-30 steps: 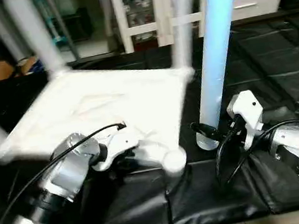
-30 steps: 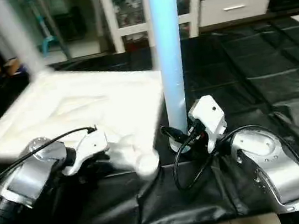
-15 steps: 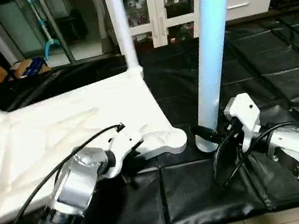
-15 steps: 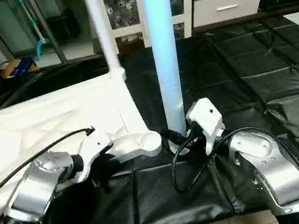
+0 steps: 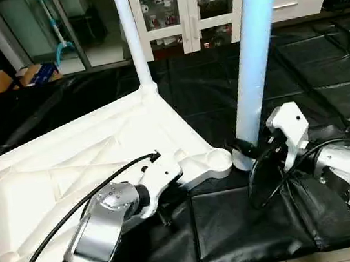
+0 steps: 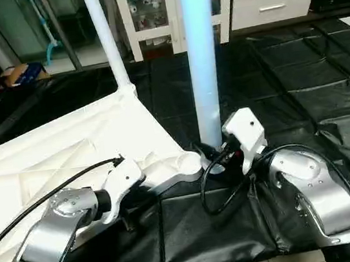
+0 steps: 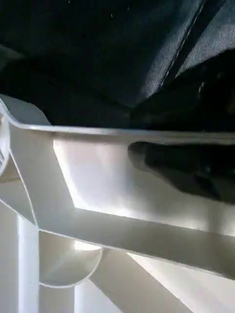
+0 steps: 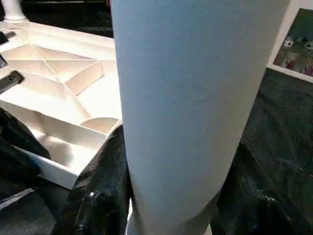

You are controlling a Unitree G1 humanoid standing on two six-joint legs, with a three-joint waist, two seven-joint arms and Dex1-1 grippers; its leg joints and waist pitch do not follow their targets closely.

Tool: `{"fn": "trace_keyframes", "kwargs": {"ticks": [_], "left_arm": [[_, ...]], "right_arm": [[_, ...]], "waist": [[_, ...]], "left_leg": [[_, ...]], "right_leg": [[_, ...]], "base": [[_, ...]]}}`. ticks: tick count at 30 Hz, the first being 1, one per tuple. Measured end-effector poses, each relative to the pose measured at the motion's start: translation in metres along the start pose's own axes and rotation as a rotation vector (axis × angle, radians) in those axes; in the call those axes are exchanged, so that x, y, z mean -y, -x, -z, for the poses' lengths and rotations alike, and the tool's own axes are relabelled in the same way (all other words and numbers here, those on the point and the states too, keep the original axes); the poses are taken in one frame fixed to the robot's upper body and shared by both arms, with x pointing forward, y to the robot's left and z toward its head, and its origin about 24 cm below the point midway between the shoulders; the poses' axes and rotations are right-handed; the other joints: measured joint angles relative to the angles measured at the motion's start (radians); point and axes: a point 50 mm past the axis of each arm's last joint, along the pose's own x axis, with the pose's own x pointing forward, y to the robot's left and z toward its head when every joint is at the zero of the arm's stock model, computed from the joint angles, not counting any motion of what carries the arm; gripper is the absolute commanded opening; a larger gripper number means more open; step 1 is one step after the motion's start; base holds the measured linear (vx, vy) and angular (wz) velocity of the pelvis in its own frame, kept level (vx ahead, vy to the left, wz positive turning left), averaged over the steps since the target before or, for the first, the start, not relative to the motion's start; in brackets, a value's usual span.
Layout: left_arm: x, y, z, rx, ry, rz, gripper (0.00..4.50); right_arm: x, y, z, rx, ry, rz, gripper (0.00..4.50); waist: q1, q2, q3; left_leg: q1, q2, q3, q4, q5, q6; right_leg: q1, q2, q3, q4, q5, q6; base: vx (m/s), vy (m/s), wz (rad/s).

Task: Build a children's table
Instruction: Rotate table base, then insert table leg to table base

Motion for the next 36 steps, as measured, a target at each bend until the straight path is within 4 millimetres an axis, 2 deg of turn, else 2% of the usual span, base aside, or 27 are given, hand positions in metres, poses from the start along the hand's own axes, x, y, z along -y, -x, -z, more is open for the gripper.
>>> {"fn": "trace_keyframes", "kwargs": {"ticks": [6, 11, 13, 17, 21, 28, 31, 36], "left_arm": [[0.0, 0.004, -0.007, 0.076, -0.043, 0.036, 1.33], [0.004, 0.008, -0.014, 0.122, -0.056, 0.092, 1.64], [0.004, 0.009, -0.015, 0.135, -0.068, 0.1, 1.87], [-0.001, 0.012, -0.017, 0.152, -0.07, 0.099, 1.87], [-0.004, 0.016, -0.011, 0.121, -0.06, 0.111, 1.87], [-0.002, 0.0, -0.003, 0.153, 0.02, 0.129, 1.87], [-0.003, 0.0, 0.0, 0.144, -0.01, 0.137, 1.87], [-0.003, -0.002, 0.004, 0.135, -0.01, 0.142, 1.87]], "right_arm": [[0.006, -0.003, -0.005, 0.058, -0.052, 0.056, 1.86], [0.015, 0.001, -0.008, 0.102, -0.117, 0.086, 1.86], [0.019, 0.002, -0.006, 0.097, -0.135, 0.097, 1.86], [0.02, 0.001, -0.008, 0.101, -0.14, 0.069, 1.86], [0.018, 0.0, -0.007, 0.094, -0.148, 0.045, 1.86], [0.009, -0.008, -0.004, 0.112, -0.192, -0.013, 1.86], [0.009, -0.013, 0.0, 0.095, -0.205, -0.033, 1.86], [0.014, -0.019, -0.009, 0.113, -0.182, -0.04, 1.86]], "waist": [[0.004, -0.003, 0.002], [0.028, -0.003, 0.002], [0.031, -0.003, 0.002], [0.034, -0.003, 0.002], [0.034, -0.003, 0.002], [0.034, -0.003, 0.002], [0.032, -0.002, 0.002], [0.03, -0.003, 0.002]], "left_leg": [[-0.005, 0.0, 0.0, 0.0, 0.0, 0.0], [-0.004, 0.0, 0.001, 0.0, 0.0, 0.001], [-0.004, 0.0, 0.001, 0.0, 0.001, 0.0], [-0.003, 0.0, 0.001, 0.0, 0.001, 0.0], [-0.003, 0.0, 0.001, 0.0, 0.001, 0.0], [-0.002, 0.0, 0.001, 0.002, 0.001, 0.0], [-0.002, 0.0, 0.001, 0.003, 0.001, 0.0], [-0.002, 0.0, 0.001, 0.003, 0.002, 0.001]], "right_leg": [[-0.005, 0.0, 0.0, 0.001, 0.001, -0.001], [-0.005, 0.0, 0.0, 0.001, 0.001, -0.001], [-0.005, 0.0, 0.0, 0.002, 0.001, -0.001], [-0.004, 0.0, 0.0, 0.003, 0.001, -0.001], [-0.005, 0.0, 0.0, 0.005, 0.001, -0.001], [-0.004, -0.001, 0.0, 0.006, 0.001, -0.001], [-0.004, -0.001, 0.0, 0.006, 0.002, -0.002], [-0.004, -0.001, 0.0, 0.006, 0.002, -0.003]], "base": [[0.0, 0.0, 0.0], [0.0, 0.0, 0.0], [0.0, 0.0, 0.0], [0.0, 0.0, 0.0], [0.0, 0.0, 0.0], [0.0, 0.0, 0.0], [0.0, 0.0, 0.0], [0.0, 0.0, 0.0]]}}
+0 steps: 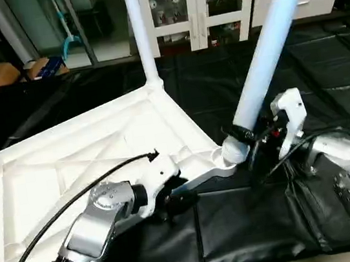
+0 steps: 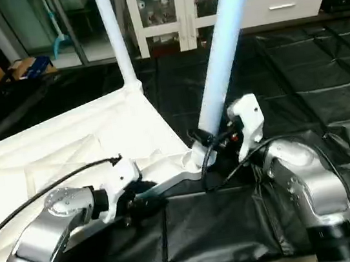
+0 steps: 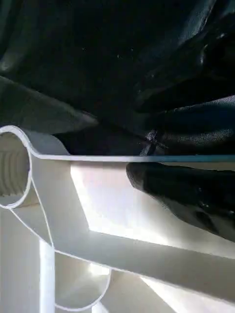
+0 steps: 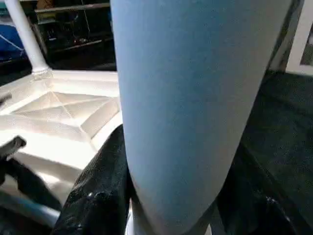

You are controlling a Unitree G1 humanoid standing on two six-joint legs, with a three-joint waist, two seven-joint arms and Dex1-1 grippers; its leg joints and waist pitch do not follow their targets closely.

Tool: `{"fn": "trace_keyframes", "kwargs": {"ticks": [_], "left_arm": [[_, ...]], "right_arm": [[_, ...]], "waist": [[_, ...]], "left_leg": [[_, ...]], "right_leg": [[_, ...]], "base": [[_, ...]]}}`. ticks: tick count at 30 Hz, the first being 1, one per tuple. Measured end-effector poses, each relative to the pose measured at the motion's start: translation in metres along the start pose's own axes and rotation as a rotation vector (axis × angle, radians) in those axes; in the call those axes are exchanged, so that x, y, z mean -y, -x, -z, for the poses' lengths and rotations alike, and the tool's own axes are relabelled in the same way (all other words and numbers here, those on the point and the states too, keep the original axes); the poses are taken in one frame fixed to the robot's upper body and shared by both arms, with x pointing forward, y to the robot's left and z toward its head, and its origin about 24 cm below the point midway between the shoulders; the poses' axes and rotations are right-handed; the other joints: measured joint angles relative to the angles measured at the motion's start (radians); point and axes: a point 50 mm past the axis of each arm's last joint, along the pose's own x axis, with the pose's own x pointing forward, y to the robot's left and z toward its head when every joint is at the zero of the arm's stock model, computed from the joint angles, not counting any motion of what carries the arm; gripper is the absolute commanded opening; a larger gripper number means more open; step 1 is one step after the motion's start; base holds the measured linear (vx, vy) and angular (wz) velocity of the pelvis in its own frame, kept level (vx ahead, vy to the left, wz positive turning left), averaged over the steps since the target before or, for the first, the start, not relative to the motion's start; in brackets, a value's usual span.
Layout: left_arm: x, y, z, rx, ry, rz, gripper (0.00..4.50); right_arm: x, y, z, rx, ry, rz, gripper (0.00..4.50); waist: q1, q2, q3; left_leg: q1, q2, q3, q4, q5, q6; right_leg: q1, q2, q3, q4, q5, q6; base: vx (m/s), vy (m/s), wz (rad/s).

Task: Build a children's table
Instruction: Insert table leg to table base

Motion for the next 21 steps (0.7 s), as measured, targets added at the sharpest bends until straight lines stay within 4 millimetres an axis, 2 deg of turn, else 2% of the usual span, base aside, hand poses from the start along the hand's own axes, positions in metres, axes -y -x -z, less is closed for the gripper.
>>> {"fn": "trace_keyframes", "kwargs": {"ticks": [12, 14, 17, 21], "left_arm": [[-0.004, -0.009, -0.001, 0.033, -0.101, -0.017, 1.87], [-0.005, -0.011, -0.001, 0.038, -0.102, -0.016, 1.59], [-0.005, -0.011, -0.001, 0.041, -0.104, -0.014, 1.48], [-0.005, -0.012, 0.0, 0.051, -0.109, -0.011, 1.09]], "right_arm": [[-0.003, -0.016, 0.005, 0.001, -0.04, -0.077, 1.86], [-0.002, -0.018, 0.006, -0.005, -0.047, -0.089, 1.86], [0.0, -0.02, 0.005, -0.007, -0.051, -0.101, 1.86], [0.0, -0.022, 0.001, -0.001, -0.056, -0.135, 1.86]], "waist": [[0.003, -0.002, 0.0], [0.002, -0.003, 0.0], [0.0, -0.004, 0.0], [0.0, -0.009, 0.0]], "left_leg": [[0.0, 0.0, 0.0, 0.002, 0.002, 0.003], [0.0, 0.0, 0.001, 0.002, 0.002, 0.003], [0.0, 0.0, 0.001, 0.003, 0.002, 0.003], [0.0, 0.0, 0.002, 0.004, 0.002, 0.003]], "right_leg": [[0.001, -0.001, 0.0, 0.0, 0.001, -0.002], [0.001, -0.001, 0.0, 0.0, 0.002, -0.003], [0.001, -0.001, 0.0, 0.0, 0.004, -0.006], [0.001, -0.001, 0.001, 0.0, 0.005, -0.007]], "base": [[0.0, 0.0, 0.0], [0.0, 0.0, 0.0], [0.0, 0.0, 0.0], [0.0, 0.0, 0.0]]}}
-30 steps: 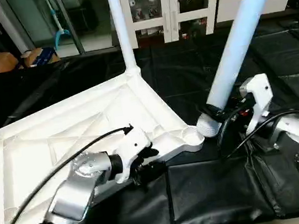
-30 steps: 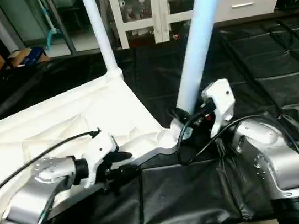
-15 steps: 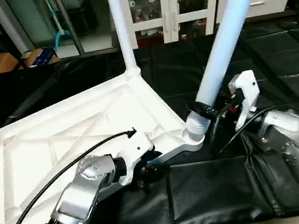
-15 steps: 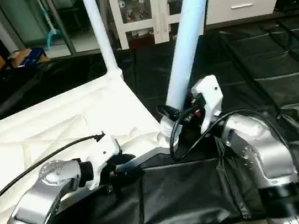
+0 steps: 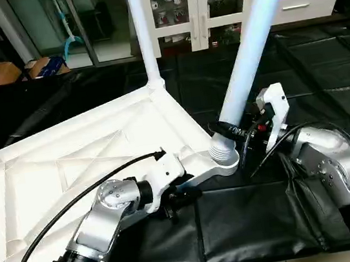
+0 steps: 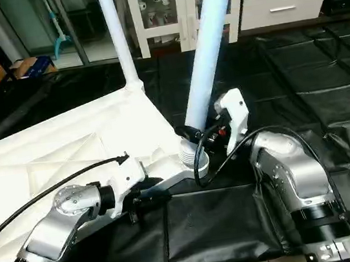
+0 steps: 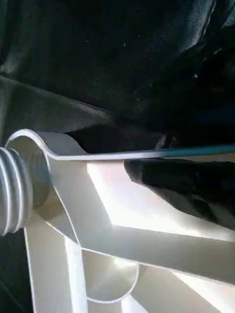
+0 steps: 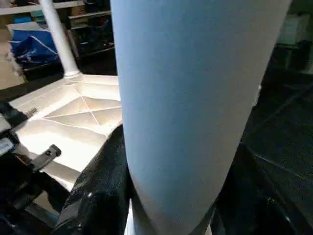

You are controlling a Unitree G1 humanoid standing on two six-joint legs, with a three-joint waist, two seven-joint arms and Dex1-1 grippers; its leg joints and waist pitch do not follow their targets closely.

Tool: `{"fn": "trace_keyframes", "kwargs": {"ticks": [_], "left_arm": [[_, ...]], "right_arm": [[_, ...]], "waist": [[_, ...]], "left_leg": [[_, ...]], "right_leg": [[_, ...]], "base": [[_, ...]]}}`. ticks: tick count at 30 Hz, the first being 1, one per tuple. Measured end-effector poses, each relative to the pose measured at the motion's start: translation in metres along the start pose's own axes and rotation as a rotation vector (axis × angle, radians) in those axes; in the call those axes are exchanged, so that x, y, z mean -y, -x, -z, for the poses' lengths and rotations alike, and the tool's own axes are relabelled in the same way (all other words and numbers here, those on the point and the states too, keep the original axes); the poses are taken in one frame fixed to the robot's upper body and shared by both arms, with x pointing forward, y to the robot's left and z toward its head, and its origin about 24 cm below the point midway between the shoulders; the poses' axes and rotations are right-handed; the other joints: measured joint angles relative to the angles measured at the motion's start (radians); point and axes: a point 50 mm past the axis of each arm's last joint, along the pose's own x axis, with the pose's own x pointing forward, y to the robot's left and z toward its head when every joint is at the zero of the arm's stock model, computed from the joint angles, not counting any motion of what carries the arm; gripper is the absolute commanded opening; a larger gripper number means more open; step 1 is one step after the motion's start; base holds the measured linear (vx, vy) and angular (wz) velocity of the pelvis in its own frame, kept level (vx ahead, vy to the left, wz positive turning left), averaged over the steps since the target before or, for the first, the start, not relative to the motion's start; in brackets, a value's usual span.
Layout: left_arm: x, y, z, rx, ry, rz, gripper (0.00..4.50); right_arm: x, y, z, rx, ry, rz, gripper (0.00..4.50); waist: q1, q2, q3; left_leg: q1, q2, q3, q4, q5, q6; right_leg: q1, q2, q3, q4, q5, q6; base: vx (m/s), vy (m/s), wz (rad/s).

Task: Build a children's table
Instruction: Insert table leg to table base

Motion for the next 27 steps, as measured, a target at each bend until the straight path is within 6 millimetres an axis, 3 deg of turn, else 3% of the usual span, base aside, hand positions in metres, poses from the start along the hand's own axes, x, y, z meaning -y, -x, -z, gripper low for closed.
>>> {"fn": "trace_keyframes", "kwargs": {"ticks": [3, 6, 14, 27], "left_arm": [[0.0, 0.0, 0.0, 0.006, 0.006, -0.002, 1.04], [0.0, 0.0, 0.0, 0.005, 0.005, -0.001, 0.68], [0.0, 0.002, 0.001, -0.006, -0.036, -0.005, 0.1], [0.001, 0.001, 0.001, -0.018, -0.082, 0.009, 0.1]], "right_arm": [[0.002, -0.001, 0.001, -0.017, -0.016, -0.033, 1.86], [0.001, -0.001, 0.003, -0.046, -0.021, -0.075, 1.86], [0.004, 0.008, 0.003, -0.105, 0.005, -0.121, 1.86], [0.015, 0.019, 0.006, -0.123, -0.013, -0.104, 1.86]], "waist": [[0.001, -0.005, 0.0], [0.003, -0.01, -0.002], [0.021, -0.018, -0.004], [0.023, -0.021, -0.006]], "left_leg": [[0.0, 0.0, 0.0, 0.0, 0.0, 0.0], [0.0, 0.0, 0.001, 0.0, 0.0, 0.0], [0.001, 0.001, 0.003, 0.0, 0.0, 0.0], [0.003, 0.003, 0.012, 0.0, 0.0, 0.0]], "right_leg": [[0.0, 0.0, 0.0, 0.0, 0.0, -0.001], [0.0, 0.0, 0.0, 0.0, 0.0, -0.001], [0.001, -0.001, 0.0, 0.0, 0.001, -0.001], [0.001, -0.002, 0.002, -0.001, 0.001, -0.002]], "base": [[0.0, 0.0, 0.0], [0.0, 0.0, 0.0], [0.0, 0.0, 0.0], [0.0, 0.0, 0.0]]}}
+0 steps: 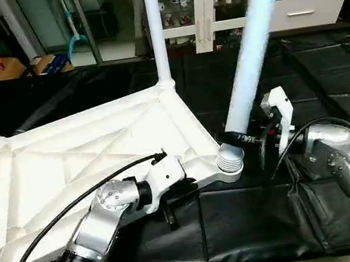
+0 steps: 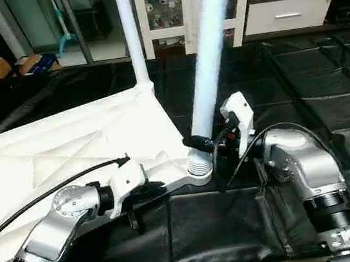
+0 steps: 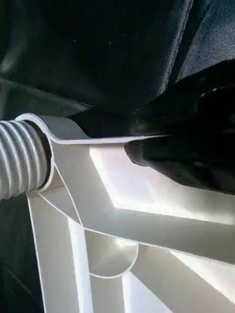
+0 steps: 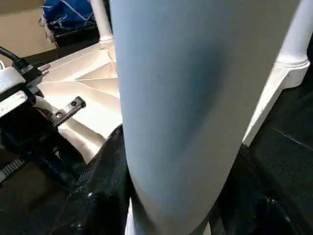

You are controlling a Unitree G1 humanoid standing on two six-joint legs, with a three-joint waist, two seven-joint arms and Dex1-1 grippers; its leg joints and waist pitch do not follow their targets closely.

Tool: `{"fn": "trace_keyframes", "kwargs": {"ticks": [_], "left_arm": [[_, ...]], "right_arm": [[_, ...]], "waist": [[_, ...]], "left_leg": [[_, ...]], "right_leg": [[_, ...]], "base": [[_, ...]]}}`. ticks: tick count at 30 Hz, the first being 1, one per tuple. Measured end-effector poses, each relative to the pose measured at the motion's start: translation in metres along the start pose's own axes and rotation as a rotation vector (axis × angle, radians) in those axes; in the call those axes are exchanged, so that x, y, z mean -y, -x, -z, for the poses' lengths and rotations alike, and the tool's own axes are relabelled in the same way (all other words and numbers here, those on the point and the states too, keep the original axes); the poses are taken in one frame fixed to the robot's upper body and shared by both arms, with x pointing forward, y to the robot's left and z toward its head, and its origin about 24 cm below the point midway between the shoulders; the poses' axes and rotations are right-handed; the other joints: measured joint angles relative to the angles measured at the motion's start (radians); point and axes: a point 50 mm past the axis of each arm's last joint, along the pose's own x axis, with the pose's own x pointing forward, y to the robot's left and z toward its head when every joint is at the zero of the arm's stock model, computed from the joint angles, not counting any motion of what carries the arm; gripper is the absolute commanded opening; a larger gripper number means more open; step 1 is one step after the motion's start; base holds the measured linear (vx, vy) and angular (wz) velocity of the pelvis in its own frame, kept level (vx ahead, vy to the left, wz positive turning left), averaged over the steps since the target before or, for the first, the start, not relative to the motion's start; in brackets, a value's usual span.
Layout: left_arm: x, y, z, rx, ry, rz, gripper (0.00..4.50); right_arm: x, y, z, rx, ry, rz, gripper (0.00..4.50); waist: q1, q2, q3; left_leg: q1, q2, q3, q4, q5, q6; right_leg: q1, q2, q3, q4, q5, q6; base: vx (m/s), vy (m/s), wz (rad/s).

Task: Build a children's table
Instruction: Insert table leg to table base

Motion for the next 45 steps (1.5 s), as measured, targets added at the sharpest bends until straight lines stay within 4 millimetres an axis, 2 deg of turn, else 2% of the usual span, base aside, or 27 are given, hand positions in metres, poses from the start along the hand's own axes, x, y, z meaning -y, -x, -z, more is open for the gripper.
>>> {"fn": "trace_keyframes", "kwargs": {"ticks": [12, 23, 29, 37, 45], "left_arm": [[0.001, 0.0, 0.001, -0.016, -0.015, 0.013, 0.1], [0.001, 0.001, 0.002, -0.026, -0.018, 0.023, 0.1], [0.001, 0.001, 0.002, -0.032, -0.016, 0.023, 0.1], [0.0, 0.004, 0.004, -0.045, -0.016, 0.02, 0.1], [0.0, 0.004, 0.004, -0.046, -0.016, 0.028, 0.1]], "right_arm": [[0.0, 0.004, 0.0, -0.021, 0.055, -0.01, 1.86], [-0.007, -0.009, 0.0, -0.068, 0.077, -0.106, 1.86], [-0.003, -0.02, -0.001, -0.108, 0.126, -0.108, 1.86], [0.0, -0.024, 0.003, -0.093, 0.086, -0.108, 1.86], [0.001, -0.021, 0.006, -0.065, 0.035, -0.101, 1.86]], "waist": [[-0.003, -0.001, -0.002], [-0.005, -0.009, -0.006], [-0.009, -0.014, -0.009], [-0.023, -0.019, -0.012], [-0.023, -0.018, -0.014]], "left_leg": [[0.002, 0.002, 0.001, 0.0, 0.0, 0.0], [0.002, 0.002, 0.001, -0.001, 0.0, 0.0], [0.002, 0.002, 0.001, -0.001, 0.0, -0.001], [0.002, 0.002, 0.001, -0.001, 0.0, -0.001], [0.002, 0.002, 0.001, -0.003, -0.001, -0.001]], "right_leg": [[0.001, 0.0, 0.0, 0.0, 0.0, 0.0], [0.001, 0.001, -0.001, 0.0, 0.0, 0.0], [0.001, 0.001, 0.0, -0.001, 0.0, 0.0], [0.001, 0.001, 0.0, -0.001, 0.0, 0.0], [0.001, 0.001, -0.001, -0.002, 0.0, 0.0]], "base": [[0.0, 0.0, 0.0], [0.0, 0.0, 0.0], [0.0, 0.0, 0.0], [0.0, 0.0, 0.0], [0.0, 0.0, 0.0]]}}
